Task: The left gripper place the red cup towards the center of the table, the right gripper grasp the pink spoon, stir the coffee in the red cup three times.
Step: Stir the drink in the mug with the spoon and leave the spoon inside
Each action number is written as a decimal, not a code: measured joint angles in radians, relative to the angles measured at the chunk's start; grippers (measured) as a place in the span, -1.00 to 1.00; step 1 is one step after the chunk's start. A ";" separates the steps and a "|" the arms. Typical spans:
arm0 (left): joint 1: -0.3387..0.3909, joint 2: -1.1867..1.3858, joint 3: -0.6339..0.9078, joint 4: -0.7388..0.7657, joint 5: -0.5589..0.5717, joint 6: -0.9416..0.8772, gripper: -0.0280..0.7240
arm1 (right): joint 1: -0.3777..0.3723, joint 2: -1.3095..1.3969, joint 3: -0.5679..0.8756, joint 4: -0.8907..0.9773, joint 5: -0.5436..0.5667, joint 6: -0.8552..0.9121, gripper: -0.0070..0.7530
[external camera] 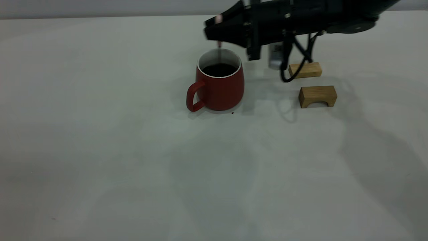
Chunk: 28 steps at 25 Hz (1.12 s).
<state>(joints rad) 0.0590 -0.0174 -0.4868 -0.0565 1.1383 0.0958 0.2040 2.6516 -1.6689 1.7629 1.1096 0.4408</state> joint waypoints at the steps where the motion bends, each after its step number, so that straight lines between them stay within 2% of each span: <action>1: 0.000 0.000 0.000 0.000 0.000 0.000 0.63 | -0.007 -0.001 0.007 -0.001 0.002 0.002 -0.67; 7: 0.000 0.000 0.000 0.000 0.000 0.000 0.63 | -0.014 -0.017 0.094 0.016 0.031 0.000 -0.66; 9: 0.000 0.000 0.000 0.000 0.000 0.000 0.63 | -0.014 -0.019 0.110 0.016 0.042 -0.007 -0.60; 11: 0.000 0.000 0.000 0.000 0.000 0.000 0.63 | -0.014 -0.021 0.113 0.015 0.041 -0.039 -0.44; 16: 0.000 0.000 0.000 0.000 0.000 0.000 0.63 | -0.014 -0.024 0.113 0.014 0.038 -0.185 0.13; 18: 0.000 0.000 0.000 0.000 0.000 0.000 0.63 | -0.014 -0.035 0.113 -0.010 0.038 -0.235 0.25; 23: 0.000 0.000 0.000 0.000 0.000 0.000 0.63 | -0.014 -0.116 0.114 -0.159 0.038 -0.268 0.33; 28: 0.000 0.000 0.000 0.000 0.000 0.000 0.63 | -0.014 -0.226 0.114 -0.471 0.043 -0.270 0.32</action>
<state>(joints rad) 0.0590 -0.0174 -0.4868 -0.0565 1.1383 0.0958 0.1905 2.4260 -1.5546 1.2924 1.1524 0.1709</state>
